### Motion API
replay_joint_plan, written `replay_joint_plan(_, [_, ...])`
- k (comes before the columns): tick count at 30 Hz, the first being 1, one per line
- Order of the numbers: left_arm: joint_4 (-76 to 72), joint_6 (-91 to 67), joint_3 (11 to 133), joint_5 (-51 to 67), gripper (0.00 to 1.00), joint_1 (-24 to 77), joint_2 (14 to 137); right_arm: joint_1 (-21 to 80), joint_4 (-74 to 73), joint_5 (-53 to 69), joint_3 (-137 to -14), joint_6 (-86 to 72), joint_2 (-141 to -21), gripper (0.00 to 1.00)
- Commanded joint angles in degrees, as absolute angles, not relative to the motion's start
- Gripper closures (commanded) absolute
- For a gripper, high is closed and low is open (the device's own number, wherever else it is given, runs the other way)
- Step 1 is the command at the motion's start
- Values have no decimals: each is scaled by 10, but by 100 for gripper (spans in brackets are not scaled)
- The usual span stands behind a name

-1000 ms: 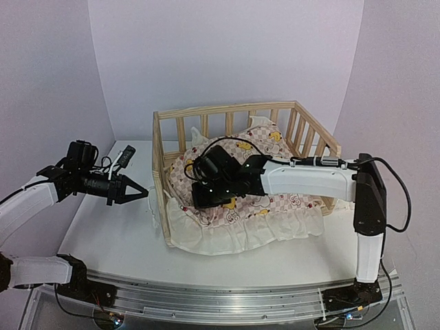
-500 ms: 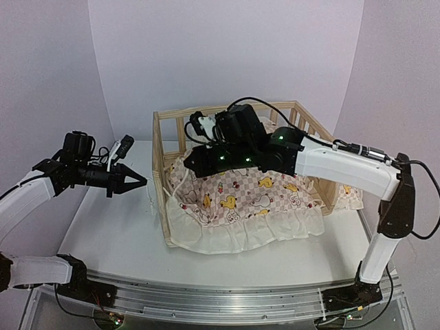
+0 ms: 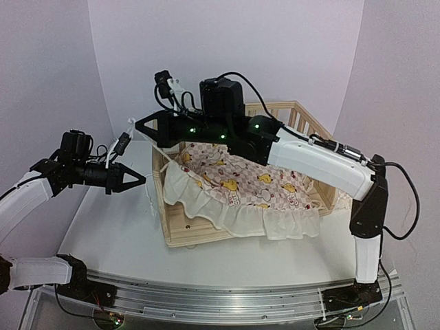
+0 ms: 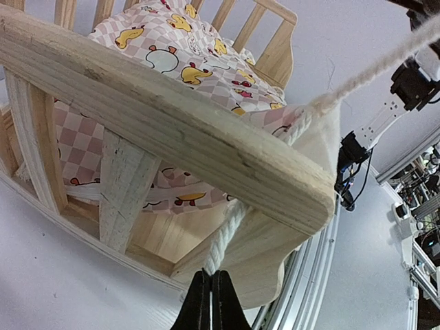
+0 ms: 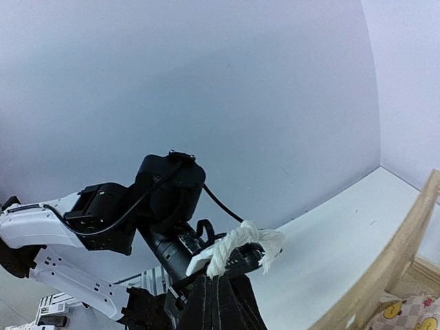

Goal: Set up the pet bed

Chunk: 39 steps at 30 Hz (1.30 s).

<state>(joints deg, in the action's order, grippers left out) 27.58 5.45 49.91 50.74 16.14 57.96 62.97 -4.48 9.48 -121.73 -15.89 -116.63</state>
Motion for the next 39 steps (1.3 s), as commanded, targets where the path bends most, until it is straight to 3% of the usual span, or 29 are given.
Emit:
replay_joint_plan(1, [272, 8, 528, 510, 100, 163, 565, 646, -17, 140, -1232, -141, -1204, 100])
replay_joint_plan(13, [248, -131, 493, 560, 100, 161, 556, 703, -21, 206, -1078, -101, -1139, 100])
replay_joint_plan(23, [161, -275, 380, 622, 100, 161, 565, 729, -32, 71, -1030, -80, -1147, 100])
replay_joint_plan(29, [82, -278, 369, 613, 100, 161, 610, 751, -45, 18, -1013, -39, -1169, 100])
replay_joint_plan(39, [110, -251, 346, 645, 100, 161, 632, 776, -58, -60, -1010, 13, -1203, 97])
